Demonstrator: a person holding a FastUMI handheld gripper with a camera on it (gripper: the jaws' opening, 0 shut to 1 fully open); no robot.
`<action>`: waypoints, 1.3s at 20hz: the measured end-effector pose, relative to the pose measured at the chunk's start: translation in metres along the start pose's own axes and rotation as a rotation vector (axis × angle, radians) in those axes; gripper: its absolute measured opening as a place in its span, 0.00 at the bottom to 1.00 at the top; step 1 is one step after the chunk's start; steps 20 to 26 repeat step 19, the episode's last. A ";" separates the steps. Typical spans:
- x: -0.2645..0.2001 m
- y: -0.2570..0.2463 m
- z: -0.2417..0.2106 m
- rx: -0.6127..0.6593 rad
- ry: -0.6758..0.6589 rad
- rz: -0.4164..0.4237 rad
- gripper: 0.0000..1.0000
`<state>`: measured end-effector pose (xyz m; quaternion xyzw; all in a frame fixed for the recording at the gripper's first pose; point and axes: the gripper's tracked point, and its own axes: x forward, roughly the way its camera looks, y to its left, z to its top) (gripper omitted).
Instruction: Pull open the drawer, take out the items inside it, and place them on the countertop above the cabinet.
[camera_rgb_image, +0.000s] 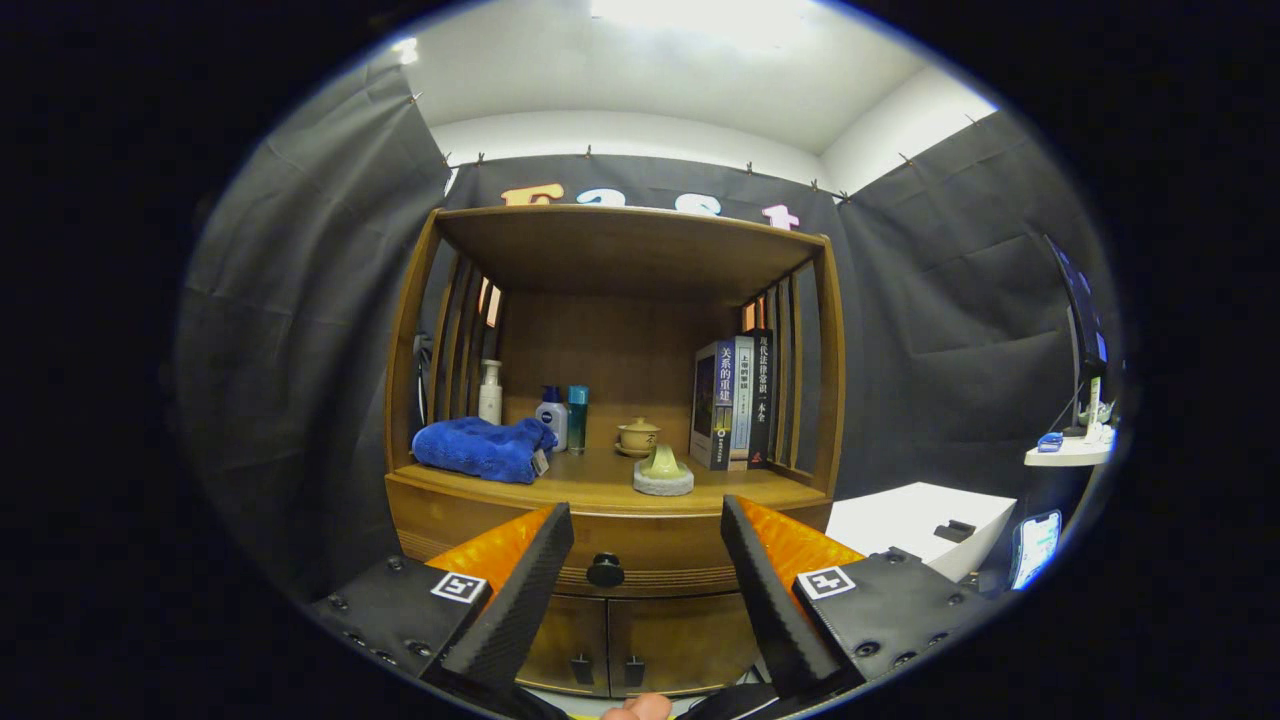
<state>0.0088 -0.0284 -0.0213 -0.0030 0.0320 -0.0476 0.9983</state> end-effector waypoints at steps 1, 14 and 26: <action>0.001 0.000 -0.001 0.001 0.001 -0.001 0.97; 0.002 0.005 -0.001 0.000 0.011 0.013 0.97; 0.004 0.004 0.000 0.004 0.013 0.016 0.97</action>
